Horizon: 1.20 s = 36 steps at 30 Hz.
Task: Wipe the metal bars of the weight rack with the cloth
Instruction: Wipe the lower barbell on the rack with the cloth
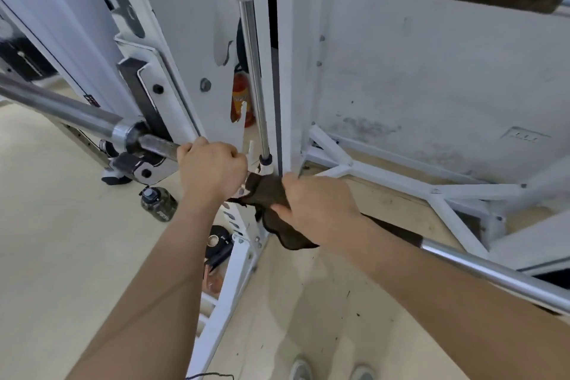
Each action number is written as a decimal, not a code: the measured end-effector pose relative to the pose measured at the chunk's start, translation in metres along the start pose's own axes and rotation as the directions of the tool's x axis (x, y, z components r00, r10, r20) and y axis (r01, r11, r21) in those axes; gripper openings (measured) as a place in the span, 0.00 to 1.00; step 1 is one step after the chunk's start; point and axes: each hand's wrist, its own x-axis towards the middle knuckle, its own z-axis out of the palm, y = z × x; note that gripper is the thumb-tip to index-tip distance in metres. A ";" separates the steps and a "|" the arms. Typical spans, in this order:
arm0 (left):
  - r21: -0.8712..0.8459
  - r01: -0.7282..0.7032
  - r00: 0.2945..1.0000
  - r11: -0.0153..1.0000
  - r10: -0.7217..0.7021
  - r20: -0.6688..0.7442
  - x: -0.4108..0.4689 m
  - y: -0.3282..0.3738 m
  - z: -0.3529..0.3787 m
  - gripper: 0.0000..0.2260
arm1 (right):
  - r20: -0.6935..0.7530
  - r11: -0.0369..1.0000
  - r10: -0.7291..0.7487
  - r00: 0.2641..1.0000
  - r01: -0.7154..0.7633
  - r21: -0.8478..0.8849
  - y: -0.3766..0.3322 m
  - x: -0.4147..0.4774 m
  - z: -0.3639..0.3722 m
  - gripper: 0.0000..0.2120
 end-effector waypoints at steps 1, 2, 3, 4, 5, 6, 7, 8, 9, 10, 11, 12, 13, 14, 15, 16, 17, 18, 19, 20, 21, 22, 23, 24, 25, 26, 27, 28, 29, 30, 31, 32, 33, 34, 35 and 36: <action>0.000 0.001 1.000 1.000 -0.001 0.015 0.001 0.002 0.000 0.16 | 0.028 0.999 0.046 0.999 -0.047 0.021 0.018 -0.020 0.000 0.15; 0.003 0.004 1.000 1.000 -0.004 0.027 0.001 0.003 0.000 0.16 | 0.082 0.994 0.109 0.991 -0.111 0.019 0.037 -0.041 -0.001 0.14; 0.006 0.006 0.999 1.000 -0.006 0.031 0.001 0.003 0.000 0.15 | 0.148 0.984 0.175 0.973 -0.178 0.005 0.055 -0.061 -0.005 0.14; 0.007 0.007 0.999 1.000 -0.008 0.033 0.001 0.003 -0.001 0.15 | 0.212 0.970 0.239 0.948 -0.242 -0.011 0.068 -0.079 -0.011 0.14; 0.014 0.008 0.999 1.000 -0.008 0.032 0.002 0.001 -0.001 0.15 | 0.254 0.956 0.290 0.923 -0.290 -0.039 0.078 -0.093 -0.015 0.14; 0.022 0.009 0.999 1.000 -0.010 0.032 0.001 0.001 0.000 0.14 | 0.267 0.950 0.313 0.911 -0.302 -0.084 0.082 -0.100 -0.019 0.15; 0.031 0.013 1.000 0.999 -0.014 0.028 0.001 0.001 0.000 0.14 | 0.250 0.948 0.311 0.917 -0.282 -0.146 0.081 -0.100 -0.021 0.14; 0.034 0.018 1.000 0.999 -0.019 0.018 0.000 0.002 0.001 0.13 | 0.214 0.946 0.293 0.932 -0.249 -0.208 0.074 -0.092 -0.021 0.13; 0.031 0.020 1.000 0.999 -0.020 0.011 -0.001 0.003 0.000 0.13 | 0.164 0.949 0.263 0.951 -0.224 -0.224 0.060 -0.079 -0.019 0.11; 0.027 0.025 1.000 0.999 -0.025 0.014 -0.001 0.005 -0.001 0.12 | 0.124 0.956 0.228 0.966 -0.198 -0.219 0.043 -0.063 -0.016 0.10; 0.020 0.042 0.999 0.999 -0.043 0.031 -0.002 0.007 -0.004 0.12 | 0.086 0.965 0.206 0.975 -0.188 -0.183 0.025 -0.048 -0.011 0.10; 0.003 0.068 0.996 0.998 -0.068 0.049 -0.003 0.008 -0.008 0.12 | 0.072 0.973 0.210 0.975 -0.201 -0.115 0.011 -0.035 -0.006 0.11; -0.017 0.074 0.996 0.997 -0.073 0.047 -0.005 0.012 -0.011 0.12 | 0.056 0.976 0.213 0.975 -0.210 -0.048 0.002 -0.027 -0.001 0.11; -0.045 0.048 0.999 0.998 -0.047 0.027 -0.009 0.020 -0.016 0.12 | 0.034 0.977 0.211 0.977 -0.210 -0.024 -0.001 -0.025 0.000 0.10; -0.098 -0.017 1.000 0.995 0.018 0.013 -0.016 0.035 -0.020 0.11 | 0.004 0.977 0.207 0.978 -0.206 -0.046 0.003 -0.028 0.001 0.09; -0.165 -0.111 0.993 0.980 0.114 0.008 -0.030 0.056 -0.021 0.10 | -0.025 0.974 0.209 0.978 -0.210 -0.082 0.013 -0.037 0.002 0.08; -0.211 -0.200 0.977 0.957 0.211 0.030 -0.049 0.081 -0.019 0.11 | -0.054 0.969 0.220 0.974 -0.224 -0.100 0.025 -0.050 0.005 0.08; -0.211 -0.279 0.955 0.937 0.294 0.044 -0.069 0.103 -0.015 0.15 | -0.072 0.965 0.233 0.970 -0.240 -0.104 0.039 -0.066 0.005 0.09; -0.152 -0.334 0.939 0.930 0.343 0.036 -0.084 0.119 -0.010 0.20 | -0.073 0.962 0.244 0.967 -0.251 -0.109 0.053 -0.084 0.006 0.11; -0.070 -0.360 0.932 0.930 0.362 0.014 -0.091 0.126 -0.005 0.24 | -0.062 0.958 0.254 0.965 -0.259 -0.121 0.067 -0.102 0.005 0.12; -0.017 -0.363 0.932 0.932 0.363 0.005 -0.091 0.127 0.000 0.27 | -0.050 0.949 0.272 0.961 -0.276 -0.154 0.082 -0.121 0.004 0.13; -0.005 -0.366 0.931 0.931 0.366 -0.003 -0.087 0.124 0.005 0.28 | -0.023 0.926 0.328 0.945 -0.326 -0.193 0.099 -0.141 0.001 0.14; -0.016 -0.372 0.928 0.928 0.372 -0.010 -0.087 0.120 0.009 0.29 | 0.021 0.890 0.410 0.912 -0.395 -0.226 0.116 -0.163 -0.004 0.15; -0.017 -0.386 0.922 0.922 0.386 -0.022 -0.085 0.120 0.010 0.29 | 0.067 0.845 0.495 0.866 -0.463 -0.267 0.132 -0.182 -0.010 0.15; -0.014 -0.387 0.922 0.922 0.387 -0.018 -0.085 0.121 0.009 0.28 | 0.111 0.808 0.557 0.823 -0.506 -0.301 0.142 -0.195 -0.014 0.15; -0.019 -0.371 0.929 0.929 0.370 -0.014 -0.088 0.121 0.009 0.27 | 0.144 0.795 0.584 0.799 -0.528 -0.298 0.143 -0.201 -0.015 0.15; -0.024 -0.346 0.938 0.938 0.346 -0.025 -0.089 0.124 0.009 0.26 | 0.141 0.803 0.578 0.804 -0.530 -0.272 0.137 -0.197 -0.014 0.13; -0.039 -0.314 0.949 0.949 0.313 -0.031 -0.090 0.127 0.006 0.24 | 0.127 0.834 0.538 0.833 -0.506 -0.221 0.126 -0.183 -0.010 0.12; -0.072 -0.283 0.959 0.957 0.281 -0.029 -0.089 0.132 0.004 0.22 | 0.113 0.868 0.489 0.865 -0.469 -0.164 0.112 -0.164 -0.007 0.10; -0.127 -0.270 0.963 0.955 0.268 -0.032 -0.088 0.139 0.003 0.20 | 0.100 0.893 0.444 0.890 -0.431 -0.127 0.097 -0.143 -0.006 0.09; -0.208 -0.282 0.959 0.937 0.281 -0.036 -0.091 0.149 0.002 0.19 | 0.094 0.912 0.407 0.909 -0.398 -0.100 0.084 -0.125 -0.004 0.09; -0.294 -0.327 0.943 0.898 0.332 -0.034 -0.099 0.164 -0.002 0.18 | 0.077 0.924 0.380 0.922 -0.374 -0.080 0.076 -0.115 -0.005 0.09; -0.365 -0.397 0.911 0.842 0.411 -0.042 -0.111 0.182 -0.007 0.17 | 0.050 0.931 0.362 0.931 -0.358 -0.071 0.075 -0.112 -0.003 0.10; -0.415 -0.463 0.872 0.783 0.485 -0.059 -0.125 0.200 -0.012 0.16 | 0.018 0.935 0.348 0.937 -0.346 -0.082 0.082 -0.118 0.000 0.09; -0.442 -0.514 0.840 0.735 0.537 -0.083 -0.138 0.217 -0.015 0.16 | -0.031 0.934 0.338 0.941 -0.339 -0.109 0.094 -0.131 0.003 0.09; -0.453 -0.544 0.819 0.707 0.565 -0.101 -0.149 0.230 -0.017 0.16 | -0.109 0.924 0.344 0.933 -0.357 -0.141 0.108 -0.150 0.006 0.12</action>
